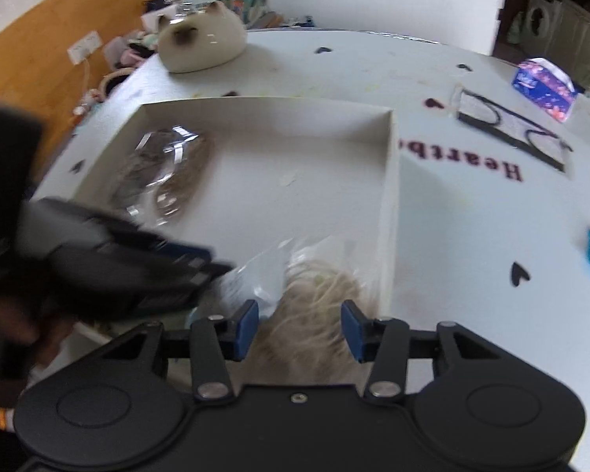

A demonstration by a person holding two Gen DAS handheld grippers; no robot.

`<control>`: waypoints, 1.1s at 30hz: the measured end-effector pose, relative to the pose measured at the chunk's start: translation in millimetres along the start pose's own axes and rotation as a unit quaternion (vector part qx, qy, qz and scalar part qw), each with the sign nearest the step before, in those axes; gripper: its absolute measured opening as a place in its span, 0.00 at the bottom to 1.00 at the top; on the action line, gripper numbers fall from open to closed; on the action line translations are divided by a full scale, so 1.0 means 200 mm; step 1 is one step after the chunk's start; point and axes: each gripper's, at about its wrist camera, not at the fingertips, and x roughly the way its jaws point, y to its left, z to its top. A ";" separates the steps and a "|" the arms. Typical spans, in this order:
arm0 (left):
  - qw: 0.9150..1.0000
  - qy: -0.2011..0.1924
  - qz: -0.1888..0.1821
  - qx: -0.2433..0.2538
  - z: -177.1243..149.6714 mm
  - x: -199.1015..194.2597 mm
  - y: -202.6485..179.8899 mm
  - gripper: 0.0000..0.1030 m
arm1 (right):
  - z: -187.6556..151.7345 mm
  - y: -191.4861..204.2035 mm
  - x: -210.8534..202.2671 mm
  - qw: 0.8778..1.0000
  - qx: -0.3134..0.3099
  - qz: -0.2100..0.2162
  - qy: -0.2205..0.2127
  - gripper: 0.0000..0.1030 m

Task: Organize soft objects
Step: 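Open left tool to drop the white packet while right tool lowers the cord bag, then open the right tool to release the cord bag in the tray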

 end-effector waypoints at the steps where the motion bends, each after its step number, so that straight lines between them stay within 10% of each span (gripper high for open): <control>1: 1.000 0.000 -0.001 0.006 -0.01 -0.01 -0.01 0.20 | 0.01 -0.01 0.01 1.000 0.007 -0.001 -0.001 0.47; 33: 0.999 -0.016 -0.025 -0.037 -0.13 -0.20 0.05 0.23 | 0.05 0.07 0.12 0.998 -0.054 0.008 0.011 0.44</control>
